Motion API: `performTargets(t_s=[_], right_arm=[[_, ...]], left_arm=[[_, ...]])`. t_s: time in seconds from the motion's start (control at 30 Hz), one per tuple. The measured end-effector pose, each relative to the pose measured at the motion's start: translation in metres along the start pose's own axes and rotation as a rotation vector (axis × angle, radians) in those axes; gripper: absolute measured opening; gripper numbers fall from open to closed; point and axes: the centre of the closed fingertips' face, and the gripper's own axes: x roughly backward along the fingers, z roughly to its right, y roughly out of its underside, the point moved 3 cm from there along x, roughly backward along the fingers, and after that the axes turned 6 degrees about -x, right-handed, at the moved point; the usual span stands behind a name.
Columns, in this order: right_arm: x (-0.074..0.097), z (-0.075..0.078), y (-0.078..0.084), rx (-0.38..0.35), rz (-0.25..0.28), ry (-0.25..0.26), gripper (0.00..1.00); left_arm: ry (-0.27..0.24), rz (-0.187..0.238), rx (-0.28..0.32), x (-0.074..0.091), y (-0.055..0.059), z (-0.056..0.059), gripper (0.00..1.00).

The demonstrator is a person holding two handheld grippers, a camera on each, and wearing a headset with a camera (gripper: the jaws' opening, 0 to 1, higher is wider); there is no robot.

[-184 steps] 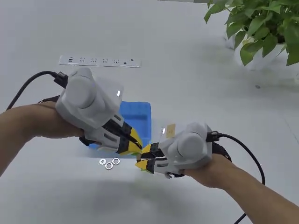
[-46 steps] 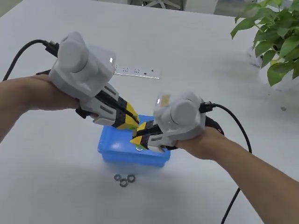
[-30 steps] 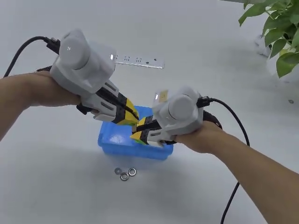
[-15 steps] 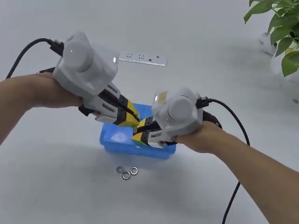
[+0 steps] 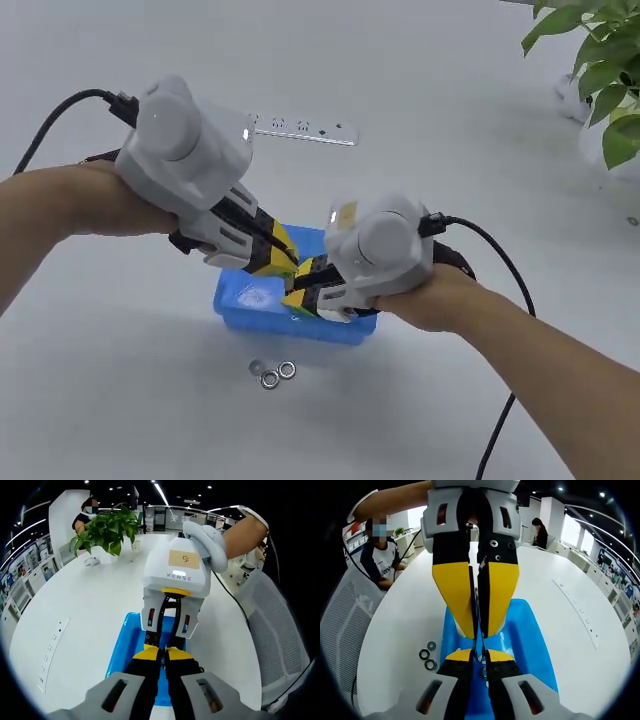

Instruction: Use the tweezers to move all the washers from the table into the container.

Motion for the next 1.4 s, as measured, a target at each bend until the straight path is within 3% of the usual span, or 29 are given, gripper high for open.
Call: performTargets(t_s=[0.37,0.7,1.13,1.4], right_arm=[[0.008,-0.002,-0.005,0.005,0.012,0.010,0.11],[0.021,-0.007,-0.015,0.005,0.036,0.029,0.11],[0.039,-0.020,-0.026,0.014,0.052,0.057,0.11],[0.044,-0.029,-0.029,0.024,0.052,0.063,0.11]], left_arm=[[-0.006,0.003,-0.019,0.005,-0.007,0.003,0.07],[-0.012,0.012,-0.047,0.015,-0.021,0.006,0.07],[-0.005,0.007,-0.089,0.027,-0.039,0.019,0.06],[-0.007,0.000,-0.103,0.032,-0.043,0.029,0.06]])
